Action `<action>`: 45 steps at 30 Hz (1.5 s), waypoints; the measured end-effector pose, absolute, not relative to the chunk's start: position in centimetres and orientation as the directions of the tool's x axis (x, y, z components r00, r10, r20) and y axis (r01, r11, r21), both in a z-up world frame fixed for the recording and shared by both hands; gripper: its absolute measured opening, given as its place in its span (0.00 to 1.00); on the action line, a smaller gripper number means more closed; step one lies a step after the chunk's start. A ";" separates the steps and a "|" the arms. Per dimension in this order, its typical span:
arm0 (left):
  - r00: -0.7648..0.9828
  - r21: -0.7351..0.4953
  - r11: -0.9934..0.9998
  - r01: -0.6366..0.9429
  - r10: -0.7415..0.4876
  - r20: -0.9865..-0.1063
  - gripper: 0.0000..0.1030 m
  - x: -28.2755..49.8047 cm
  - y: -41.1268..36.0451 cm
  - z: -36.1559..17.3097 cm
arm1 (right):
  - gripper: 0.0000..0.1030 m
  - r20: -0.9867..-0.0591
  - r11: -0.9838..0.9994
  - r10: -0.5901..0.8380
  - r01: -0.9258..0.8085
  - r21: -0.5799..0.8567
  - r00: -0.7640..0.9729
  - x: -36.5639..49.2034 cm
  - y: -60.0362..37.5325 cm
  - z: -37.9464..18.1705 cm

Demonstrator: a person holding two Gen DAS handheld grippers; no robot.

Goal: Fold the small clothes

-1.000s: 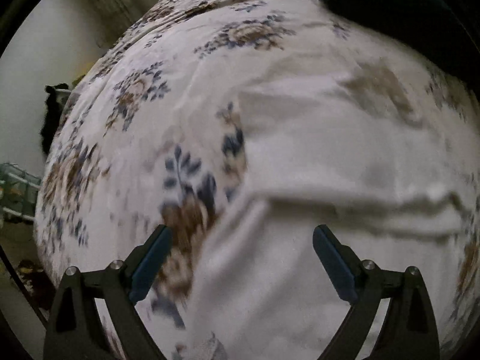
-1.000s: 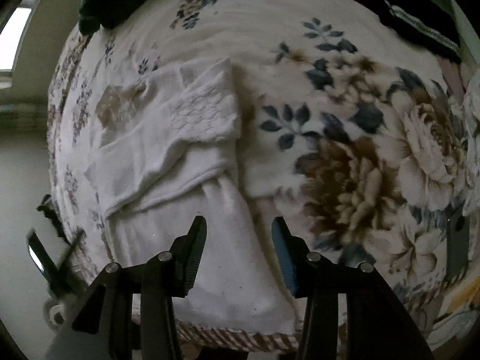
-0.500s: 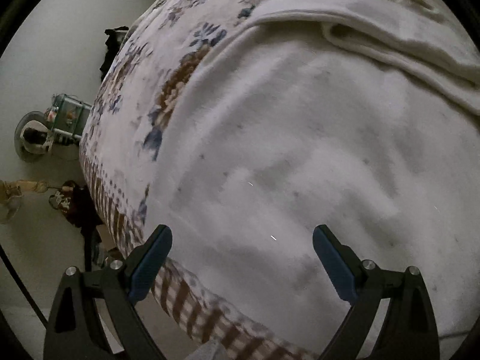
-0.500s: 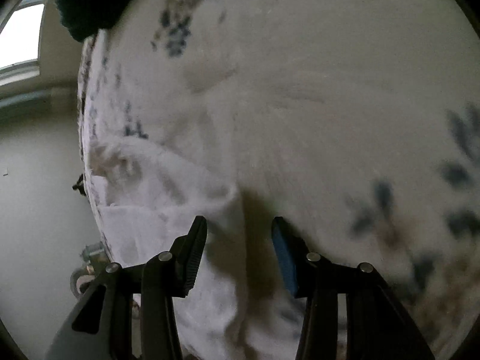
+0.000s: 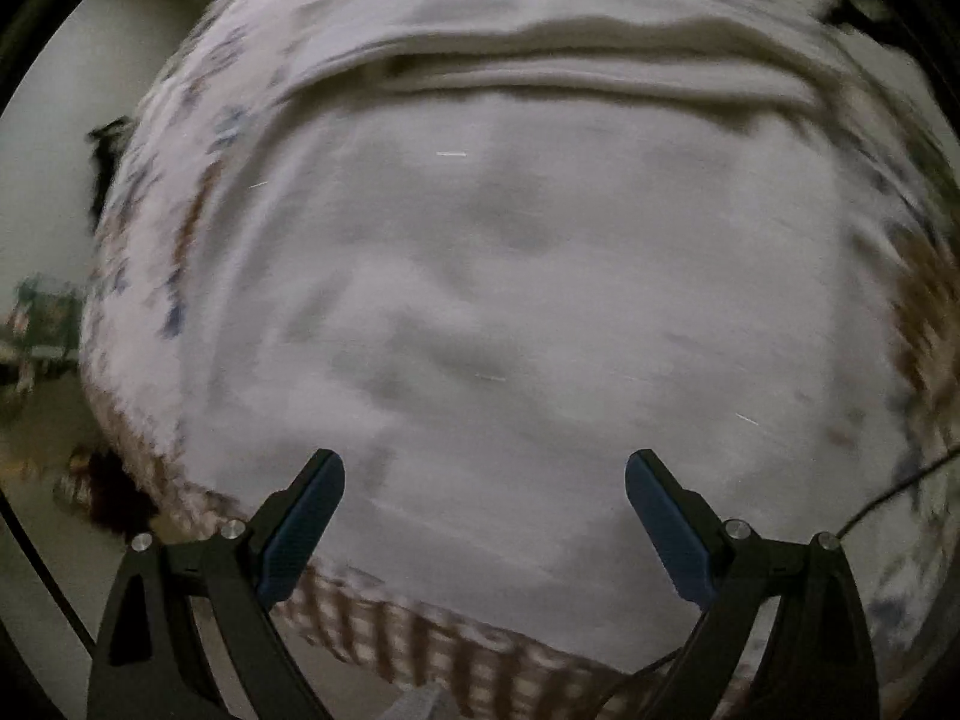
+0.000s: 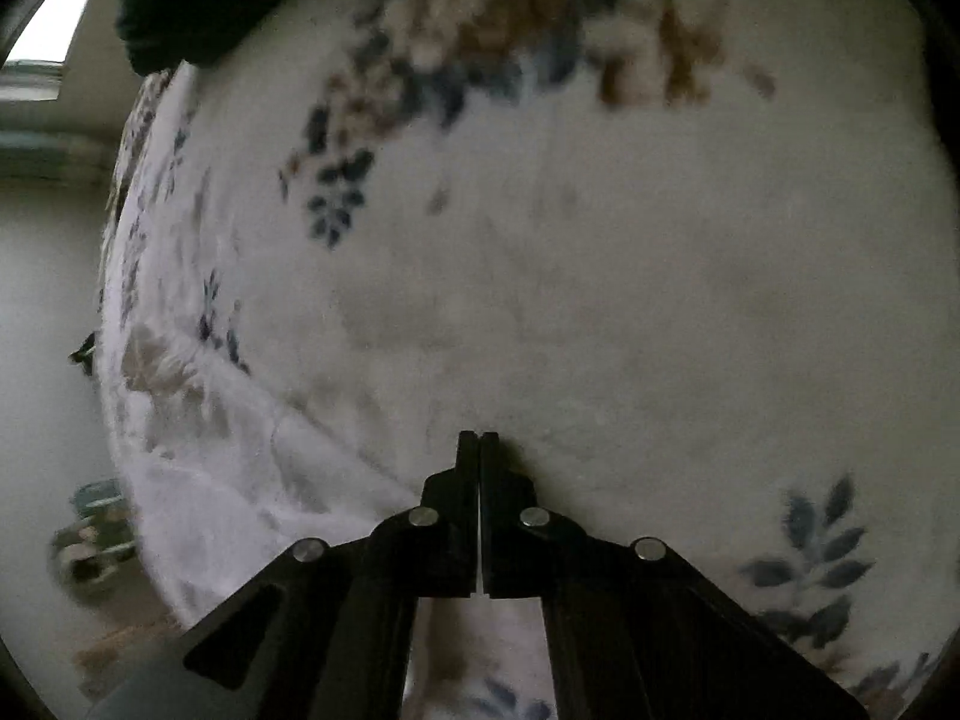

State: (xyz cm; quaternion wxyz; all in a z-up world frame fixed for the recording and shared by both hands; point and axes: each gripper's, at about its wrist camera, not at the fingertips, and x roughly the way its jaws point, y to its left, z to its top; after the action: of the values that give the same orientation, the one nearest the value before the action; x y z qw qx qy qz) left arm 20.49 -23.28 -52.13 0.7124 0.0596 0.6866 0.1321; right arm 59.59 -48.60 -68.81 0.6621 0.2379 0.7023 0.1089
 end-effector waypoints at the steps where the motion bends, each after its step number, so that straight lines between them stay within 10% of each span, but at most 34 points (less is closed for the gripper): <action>1: 0.018 0.260 0.962 -0.080 0.262 -0.965 0.93 20.3 -24.5 -52.4 | 0.01 -0.869 0.855 0.495 0.194 0.482 -0.022 59.7 -48.8 -68.7; 6: -0.049 0.165 0.986 0.003 0.165 -0.985 0.93 19.2 -30.1 -55.1 | 0.72 -0.809 0.809 0.583 0.132 0.572 -0.071 58.0 -48.9 -66.6; 11: -0.108 0.196 0.976 0.099 0.206 -0.973 0.87 19.1 -33.9 -60.3 | 0.72 -0.783 0.795 0.606 0.132 0.592 -0.141 55.0 -49.4 -67.3; 16: -0.042 0.212 0.968 0.134 0.219 -0.975 0.17 19.0 -34.7 -58.7 | 0.72 -0.729 0.732 0.676 0.205 0.649 -0.104 55.3 -48.5 -69.8; 18: -0.025 0.207 0.970 0.128 0.212 -0.977 0.10 18.8 -34.2 -57.4 | 0.70 -0.709 0.710 0.699 0.218 0.670 -0.095 55.8 -47.6 -70.8; 19: -0.020 0.192 0.975 0.111 0.195 -0.981 0.08 18.7 -33.6 -56.8 | 0.66 -0.710 0.709 0.698 0.224 0.668 -0.095 55.9 -47.0 -71.5; 22: 0.004 0.156 0.986 0.068 0.156 -0.988 0.08 18.6 -31.8 -54.5 | 0.12 -0.730 0.729 0.677 0.223 0.648 -0.094 56.3 -45.6 -72.3; 34: 0.120 -0.064 0.980 -0.190 -0.042 -0.992 0.07 17.2 -17.8 -43.5 | 0.08 -0.808 0.806 0.588 -0.052 0.589 -0.034 58.2 -35.5 -58.3; 45: 0.150 -0.238 0.871 -0.429 -0.191 -0.970 0.07 14.0 1.0 -46.5 | 0.08 -0.867 0.844 0.498 -0.220 0.490 -0.019 57.4 -10.6 -49.8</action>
State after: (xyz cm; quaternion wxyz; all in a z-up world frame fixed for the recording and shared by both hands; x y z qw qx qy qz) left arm 13.96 1.05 -46.46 0.7194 -0.2396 0.6467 0.0828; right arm 57.42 -10.64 -49.75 0.6925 0.1044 0.6650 0.2594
